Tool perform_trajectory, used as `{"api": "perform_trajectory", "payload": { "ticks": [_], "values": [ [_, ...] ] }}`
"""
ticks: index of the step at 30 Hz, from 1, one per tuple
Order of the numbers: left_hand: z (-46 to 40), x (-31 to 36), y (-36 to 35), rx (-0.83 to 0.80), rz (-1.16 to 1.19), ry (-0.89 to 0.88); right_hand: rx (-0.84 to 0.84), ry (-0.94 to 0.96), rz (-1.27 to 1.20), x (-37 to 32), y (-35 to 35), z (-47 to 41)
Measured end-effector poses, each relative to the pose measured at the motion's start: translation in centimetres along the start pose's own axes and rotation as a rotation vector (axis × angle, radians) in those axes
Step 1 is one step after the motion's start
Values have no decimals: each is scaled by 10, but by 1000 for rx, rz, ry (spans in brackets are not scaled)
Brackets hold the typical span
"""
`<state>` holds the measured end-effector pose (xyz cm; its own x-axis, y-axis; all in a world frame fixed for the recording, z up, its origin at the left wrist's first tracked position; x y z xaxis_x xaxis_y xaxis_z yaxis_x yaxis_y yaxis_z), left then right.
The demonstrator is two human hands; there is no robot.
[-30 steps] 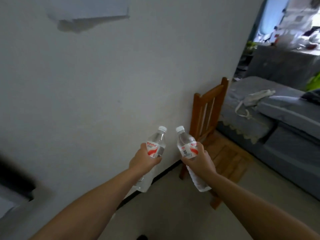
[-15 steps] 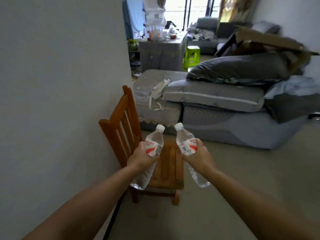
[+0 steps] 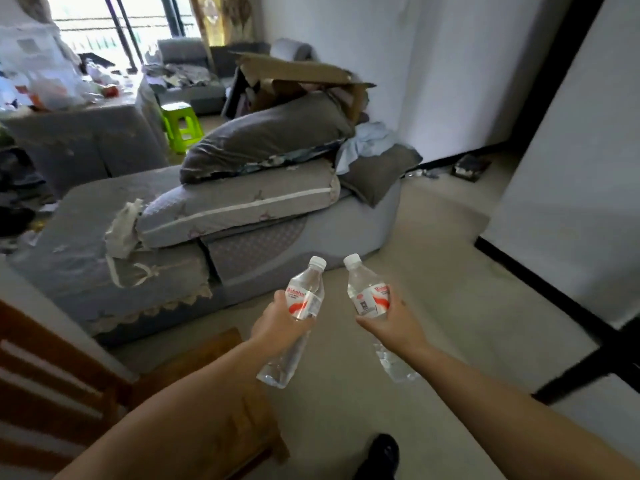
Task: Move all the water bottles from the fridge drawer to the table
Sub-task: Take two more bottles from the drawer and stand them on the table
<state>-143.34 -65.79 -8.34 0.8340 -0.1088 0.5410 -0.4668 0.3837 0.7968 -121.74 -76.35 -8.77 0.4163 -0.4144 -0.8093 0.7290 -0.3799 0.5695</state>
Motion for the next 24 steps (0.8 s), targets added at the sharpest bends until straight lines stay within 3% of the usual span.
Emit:
{"api": "perform_trajectory", "payload": {
  "ticks": [12, 15, 24],
  "values": [
    [-179, 255, -94, -118, -89, -264, 262, -128, 21, 75, 189, -168],
    [-205, 298, -116, -159, -35, -317, 327, -188, -24, 96, 222, -192],
    [-283, 433, -195, -269, -202, -530, 420, -364, -35, 166, 293, -263]
  ]
}}
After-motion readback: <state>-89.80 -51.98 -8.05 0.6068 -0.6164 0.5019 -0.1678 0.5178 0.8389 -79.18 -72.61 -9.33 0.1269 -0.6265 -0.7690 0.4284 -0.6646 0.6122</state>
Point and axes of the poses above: each hand's wrist, its own z-axis away from the middle knuckle, its own y-axis out of the back of the hand, x = y × z, the point moved 7 cm from there along -z, towards the middle knuckle, and after that the axes turned 7 degrees about -z, right-handed, at the moved point
